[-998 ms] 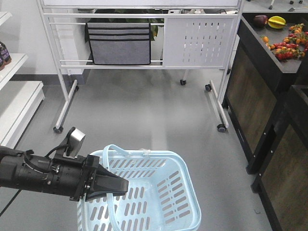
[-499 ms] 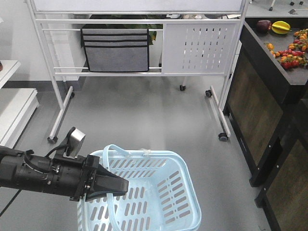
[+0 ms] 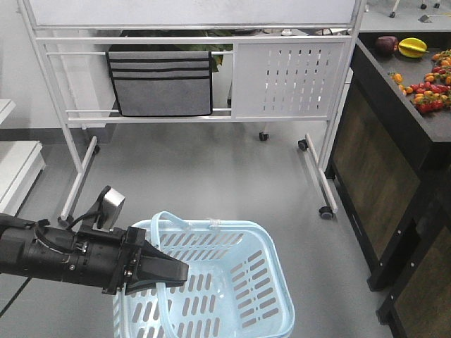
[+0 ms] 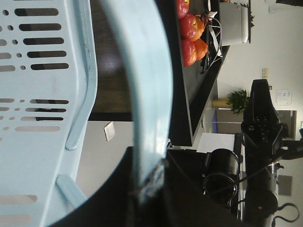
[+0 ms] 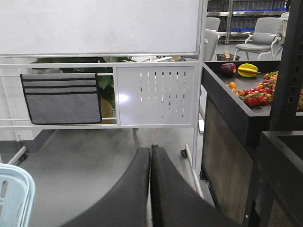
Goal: Place coke in basket with both arms
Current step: 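Drive the base with the held basket toward the shelf with the Coca-Cola bottle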
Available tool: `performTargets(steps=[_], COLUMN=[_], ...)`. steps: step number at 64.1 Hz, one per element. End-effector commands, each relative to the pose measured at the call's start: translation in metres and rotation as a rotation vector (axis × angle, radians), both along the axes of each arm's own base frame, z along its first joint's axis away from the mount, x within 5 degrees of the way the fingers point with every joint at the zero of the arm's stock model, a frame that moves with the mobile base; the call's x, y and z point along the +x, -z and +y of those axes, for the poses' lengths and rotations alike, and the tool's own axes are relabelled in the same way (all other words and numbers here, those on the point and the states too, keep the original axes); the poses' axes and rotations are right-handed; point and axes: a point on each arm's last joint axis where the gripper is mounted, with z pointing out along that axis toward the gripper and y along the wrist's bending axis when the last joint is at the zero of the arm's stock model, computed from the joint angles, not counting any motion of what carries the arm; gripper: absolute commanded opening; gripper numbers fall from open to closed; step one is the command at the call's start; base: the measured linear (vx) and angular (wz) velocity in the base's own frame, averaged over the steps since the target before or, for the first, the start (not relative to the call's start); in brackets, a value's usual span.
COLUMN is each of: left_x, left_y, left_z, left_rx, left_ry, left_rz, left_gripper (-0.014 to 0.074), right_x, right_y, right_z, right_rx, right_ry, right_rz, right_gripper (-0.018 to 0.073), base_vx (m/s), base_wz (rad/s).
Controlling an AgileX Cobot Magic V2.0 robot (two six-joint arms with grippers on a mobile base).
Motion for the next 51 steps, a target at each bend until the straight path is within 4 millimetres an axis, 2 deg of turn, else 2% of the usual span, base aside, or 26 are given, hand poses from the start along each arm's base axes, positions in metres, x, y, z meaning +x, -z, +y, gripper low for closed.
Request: performTargets(steps=[1,51], left_x=[-0.0015,-0.0015], left_y=[-0.0256,-0.0256], left_z=[-0.0037,-0.0037], left_rx=[-0.12,-0.12], left_ry=[0.013,0.013], left_rz=[-0.056,-0.056], left_gripper=[-0.0006,-0.0006], right_x=[-0.0009,-0.0009], right_y=[-0.0035,-0.0035], right_z=[0.0006,0.0006], right_rx=[-0.016,-0.016], right_ry=[-0.007,-0.007], right_rz=[-0.077,-0.077], right_gripper=[-0.001,-0.001], base_vx=[0.17,0.19], base_wz=[-0.02,-0.01])
